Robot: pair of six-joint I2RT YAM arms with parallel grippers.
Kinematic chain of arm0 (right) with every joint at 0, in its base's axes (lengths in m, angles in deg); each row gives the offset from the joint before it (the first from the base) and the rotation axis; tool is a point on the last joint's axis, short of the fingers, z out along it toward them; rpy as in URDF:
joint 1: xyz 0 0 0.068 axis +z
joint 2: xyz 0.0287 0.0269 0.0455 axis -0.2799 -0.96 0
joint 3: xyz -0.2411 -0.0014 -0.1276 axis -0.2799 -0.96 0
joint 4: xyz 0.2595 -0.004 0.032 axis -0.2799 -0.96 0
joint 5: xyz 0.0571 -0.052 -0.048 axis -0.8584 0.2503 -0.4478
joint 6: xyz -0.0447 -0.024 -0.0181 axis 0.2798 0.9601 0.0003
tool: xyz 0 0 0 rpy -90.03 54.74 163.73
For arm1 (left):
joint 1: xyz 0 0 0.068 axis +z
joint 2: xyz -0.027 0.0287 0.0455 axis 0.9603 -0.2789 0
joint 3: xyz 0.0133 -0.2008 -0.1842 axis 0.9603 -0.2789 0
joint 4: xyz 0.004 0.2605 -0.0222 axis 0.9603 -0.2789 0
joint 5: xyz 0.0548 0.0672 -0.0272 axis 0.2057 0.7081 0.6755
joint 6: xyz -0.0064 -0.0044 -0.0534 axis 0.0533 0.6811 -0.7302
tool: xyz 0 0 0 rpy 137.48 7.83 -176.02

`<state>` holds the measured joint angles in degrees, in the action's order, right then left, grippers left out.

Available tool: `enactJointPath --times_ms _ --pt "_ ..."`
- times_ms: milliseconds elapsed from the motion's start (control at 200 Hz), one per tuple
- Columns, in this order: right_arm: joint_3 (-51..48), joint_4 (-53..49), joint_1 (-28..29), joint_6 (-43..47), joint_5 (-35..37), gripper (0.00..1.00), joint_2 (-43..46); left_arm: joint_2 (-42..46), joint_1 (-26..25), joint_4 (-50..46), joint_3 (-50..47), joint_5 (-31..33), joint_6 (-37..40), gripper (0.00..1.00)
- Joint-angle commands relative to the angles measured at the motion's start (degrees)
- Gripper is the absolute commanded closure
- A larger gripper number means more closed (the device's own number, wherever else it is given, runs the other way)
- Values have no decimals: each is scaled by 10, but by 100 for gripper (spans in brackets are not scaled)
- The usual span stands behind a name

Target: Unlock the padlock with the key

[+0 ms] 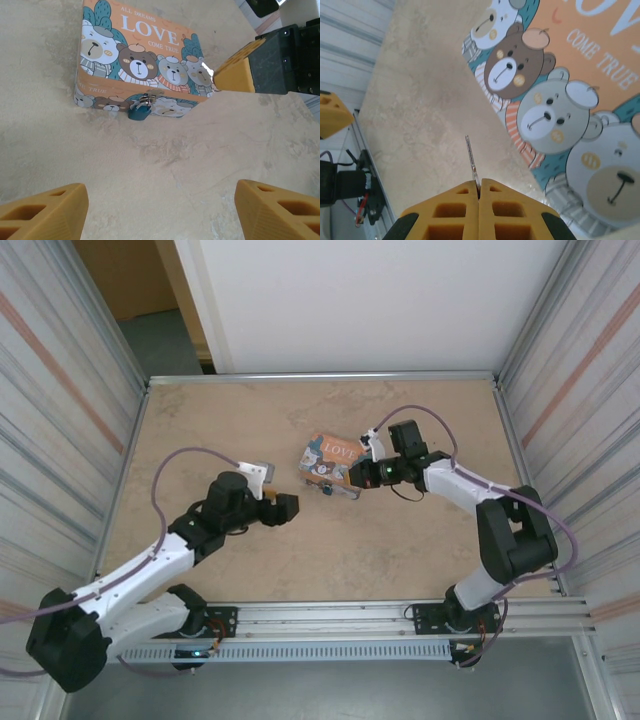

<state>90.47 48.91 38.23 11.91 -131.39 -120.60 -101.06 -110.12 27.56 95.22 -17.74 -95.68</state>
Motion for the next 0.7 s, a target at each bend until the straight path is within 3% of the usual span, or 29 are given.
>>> enactJointPath --times_ms 0,225,696 --pt "27 47 -6 -15 -30 100 -30 -28 7 56 -1 13 -20 23" --pt "18 114 -17 -43 -51 100 -71 -94 8 123 1 11 -40 22" --pt "-13 113 -22 -27 -50 100 -112 -223 9 201 19 -18 -45 24"
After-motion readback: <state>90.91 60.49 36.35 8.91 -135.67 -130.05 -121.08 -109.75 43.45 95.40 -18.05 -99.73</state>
